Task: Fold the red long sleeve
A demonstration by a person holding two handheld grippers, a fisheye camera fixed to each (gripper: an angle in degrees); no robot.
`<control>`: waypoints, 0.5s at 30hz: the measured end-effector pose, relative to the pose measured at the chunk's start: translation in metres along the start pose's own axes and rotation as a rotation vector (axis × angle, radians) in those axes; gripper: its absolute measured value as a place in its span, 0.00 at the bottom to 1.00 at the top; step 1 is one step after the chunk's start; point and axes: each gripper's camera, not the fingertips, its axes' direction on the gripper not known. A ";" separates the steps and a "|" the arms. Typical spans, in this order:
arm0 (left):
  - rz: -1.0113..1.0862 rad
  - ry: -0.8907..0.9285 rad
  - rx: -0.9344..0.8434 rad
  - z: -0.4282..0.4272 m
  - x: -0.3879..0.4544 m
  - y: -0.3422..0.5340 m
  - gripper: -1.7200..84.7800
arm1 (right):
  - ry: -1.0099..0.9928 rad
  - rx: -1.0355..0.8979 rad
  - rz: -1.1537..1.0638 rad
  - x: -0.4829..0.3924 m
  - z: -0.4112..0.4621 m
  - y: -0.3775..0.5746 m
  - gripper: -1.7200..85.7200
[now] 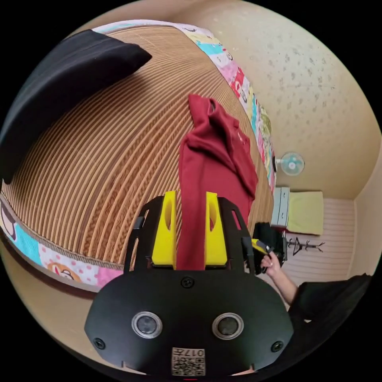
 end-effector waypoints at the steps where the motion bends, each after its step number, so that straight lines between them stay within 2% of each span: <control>1: 0.043 -0.026 -0.099 0.007 -0.003 0.012 0.17 | 0.023 -0.061 -0.015 0.003 0.004 0.008 0.13; 7: 0.108 -0.078 -0.406 0.025 -0.027 0.053 0.18 | 0.075 -0.312 -0.136 0.014 0.025 0.041 0.17; 10: 0.091 -0.028 -0.453 0.031 -0.041 0.046 0.19 | 0.111 -0.397 -0.162 0.017 0.040 0.048 0.16; 15: 0.064 0.097 -0.501 0.039 -0.059 0.009 0.18 | 0.120 -0.384 -0.129 0.015 0.046 0.047 0.12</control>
